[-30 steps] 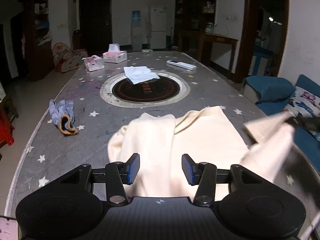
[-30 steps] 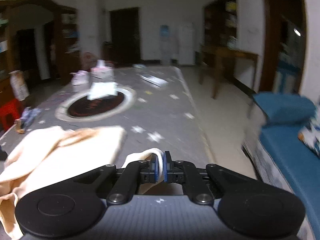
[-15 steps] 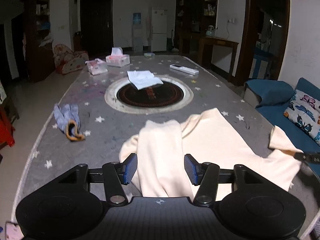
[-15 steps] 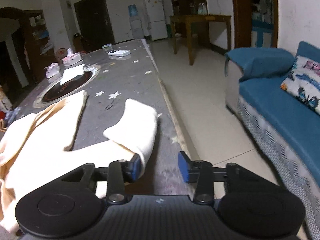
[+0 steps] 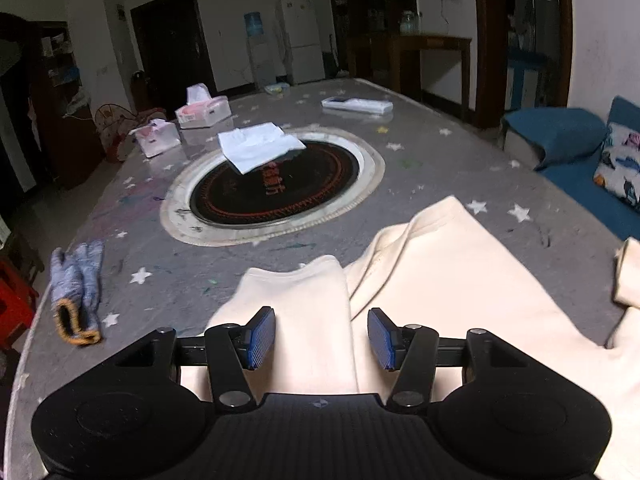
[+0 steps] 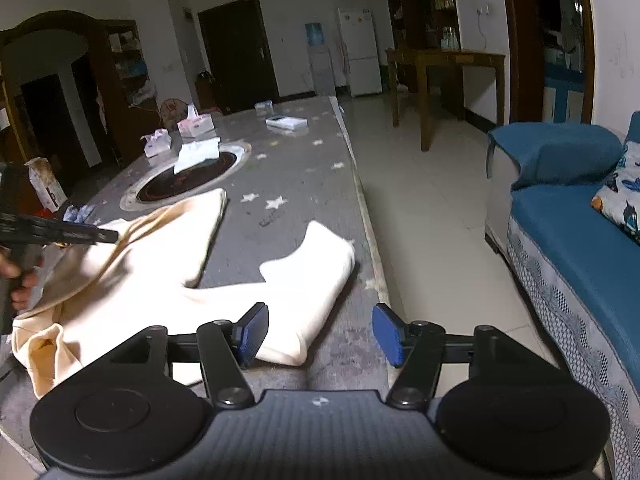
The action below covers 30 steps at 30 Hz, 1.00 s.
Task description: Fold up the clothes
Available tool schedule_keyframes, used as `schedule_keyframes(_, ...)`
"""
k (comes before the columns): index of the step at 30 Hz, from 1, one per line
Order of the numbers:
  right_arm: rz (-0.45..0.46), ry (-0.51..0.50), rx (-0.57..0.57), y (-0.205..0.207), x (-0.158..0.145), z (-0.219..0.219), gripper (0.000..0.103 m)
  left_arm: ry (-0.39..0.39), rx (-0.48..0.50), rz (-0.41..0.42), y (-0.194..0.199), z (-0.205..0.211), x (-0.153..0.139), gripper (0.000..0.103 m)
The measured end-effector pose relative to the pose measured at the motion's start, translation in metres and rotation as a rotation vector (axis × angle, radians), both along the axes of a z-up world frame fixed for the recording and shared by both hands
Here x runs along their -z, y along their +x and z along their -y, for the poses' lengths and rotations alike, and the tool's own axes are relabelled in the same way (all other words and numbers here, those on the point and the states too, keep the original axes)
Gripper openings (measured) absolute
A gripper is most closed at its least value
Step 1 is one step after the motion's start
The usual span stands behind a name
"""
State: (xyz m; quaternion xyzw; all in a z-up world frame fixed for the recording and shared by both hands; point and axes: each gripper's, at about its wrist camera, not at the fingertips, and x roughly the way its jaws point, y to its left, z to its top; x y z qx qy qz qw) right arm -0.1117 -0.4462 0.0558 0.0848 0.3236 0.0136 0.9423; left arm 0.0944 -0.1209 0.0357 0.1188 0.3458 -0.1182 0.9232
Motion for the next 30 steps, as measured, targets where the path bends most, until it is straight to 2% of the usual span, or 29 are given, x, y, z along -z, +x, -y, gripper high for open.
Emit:
schedule_keyframes(1,0.006,0.002,-0.004,-0.001,-0.002,-0.001,0.059,0.012,-0.002,-0.003,0.003,0.002,0.004,0.054)
schedule_keyframes(3,0.018,0.005,-0.011,-0.002,-0.006,-0.003,0.059,0.039,-0.016,0.004,0.007,0.004,0.011,0.045)
schedule_keyframes(5,0.033,0.007,-0.028,-0.004,-0.011,-0.007,0.059,0.062,-0.024,0.026,0.006,0.003,0.012,0.027)
schedule_keyframes(6,0.039,0.007,-0.038,-0.003,-0.013,-0.009,0.059,0.05,-0.024,0.025,0.005,-0.001,0.01,0.022)
schedule_keyframes(7,0.045,0.008,-0.048,-0.003,-0.015,-0.01,0.059,0.038,-0.024,0.025,0.004,-0.005,0.008,0.012)
schedule_keyframes(10,0.064,0.011,-0.078,-0.002,-0.02,-0.019,0.06,-0.015,-0.038,0.031,-0.002,-0.023,-0.002,0.004)
schedule_keyframes(15,0.067,0.023,-0.142,0.008,-0.018,-0.039,0.06,-0.124,-0.098,0.072,-0.02,-0.06,-0.025,0.003)
schedule_keyframes(17,0.062,0.028,-0.179,0.014,-0.015,-0.052,0.06,-0.144,-0.127,0.088,-0.027,-0.071,-0.033,0.003)
schedule_keyframes(20,0.052,0.038,-0.232,0.023,-0.011,-0.07,0.06,-0.168,-0.089,0.06,-0.032,-0.073,-0.037,0.004)
schedule_keyframes(25,0.055,0.044,-0.297,0.03,-0.009,-0.095,0.064,-0.095,0.007,0.034,-0.028,-0.034,-0.024,0.016)
schedule_keyframes(30,0.049,0.056,-0.311,0.033,-0.008,-0.1,0.065,-0.027,0.023,-0.015,-0.008,-0.005,0.0,0.017)
